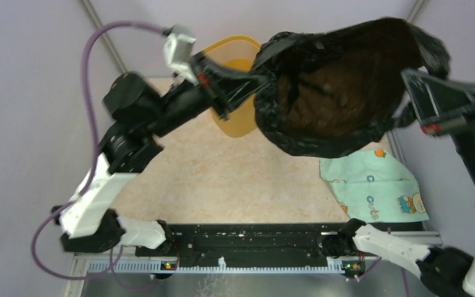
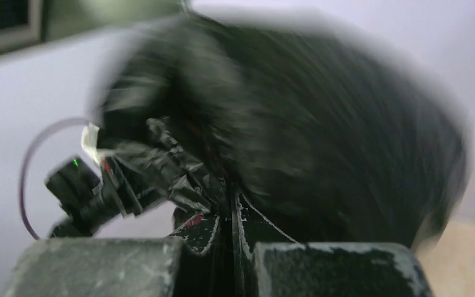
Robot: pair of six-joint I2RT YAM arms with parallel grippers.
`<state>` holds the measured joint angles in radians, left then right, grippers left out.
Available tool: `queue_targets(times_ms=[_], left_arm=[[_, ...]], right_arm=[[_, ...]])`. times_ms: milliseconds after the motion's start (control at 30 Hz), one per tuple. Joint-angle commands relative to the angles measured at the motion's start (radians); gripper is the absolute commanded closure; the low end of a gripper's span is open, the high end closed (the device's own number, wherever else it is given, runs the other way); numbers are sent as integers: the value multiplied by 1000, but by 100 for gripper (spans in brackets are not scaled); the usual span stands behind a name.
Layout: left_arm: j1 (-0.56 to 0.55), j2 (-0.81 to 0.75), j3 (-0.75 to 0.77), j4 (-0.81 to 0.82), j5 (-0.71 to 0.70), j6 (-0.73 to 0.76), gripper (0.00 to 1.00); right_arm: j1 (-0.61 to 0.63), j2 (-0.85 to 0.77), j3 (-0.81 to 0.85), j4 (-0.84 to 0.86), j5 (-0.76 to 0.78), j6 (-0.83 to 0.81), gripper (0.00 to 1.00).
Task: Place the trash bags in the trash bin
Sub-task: Unfold the trash bag at the center of the board.
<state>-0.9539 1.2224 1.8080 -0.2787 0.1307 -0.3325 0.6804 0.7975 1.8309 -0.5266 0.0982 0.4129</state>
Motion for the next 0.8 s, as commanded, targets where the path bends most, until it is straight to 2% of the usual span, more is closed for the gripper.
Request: queue_targets(times_ms=[0,33,100,167,233,300,333,467,533,567,600,667,767], left_arm=[[12,42,-591,-97,-184,-70,100],[-7,33,-716,-94,-175,-129,100],[-77,-38,-926,-38,-212,-234,100],[-138,-152,-1028,-38,-249,-308,100],[-198,-259,-974,-137,-308,-331,100],[-246,-313,-816,-236,-389,-310,100],[-257,-316,-681,-265,-400,-285,100],[-267,-200,-201,-299,-395,-140,100],[-267,-104,-2,-301,-396,-70,100],[-267,-69,68,-302,-404,-45,100],[-267,-46,106,-294,-420,-20,100],[-267,-30,104,-243,-440,10,100],[-267,-33,40,-212,-448,9,100]], right_arm=[[13,-67,-864,-8,-107,144,100],[22,-99,-1045,22,-144,211,100],[67,-207,-1266,31,-136,302,100],[105,-352,-1299,-33,-91,344,100],[108,-400,-1162,-132,-41,317,100],[108,-288,-846,-216,-31,247,100],[108,-210,-697,-267,-34,215,100],[108,79,9,-386,-17,76,100],[108,196,309,-428,16,29,100],[108,241,407,-439,27,17,100],[108,267,460,-441,32,8,100],[109,268,426,-409,18,17,100],[108,192,167,-300,-14,54,100]])
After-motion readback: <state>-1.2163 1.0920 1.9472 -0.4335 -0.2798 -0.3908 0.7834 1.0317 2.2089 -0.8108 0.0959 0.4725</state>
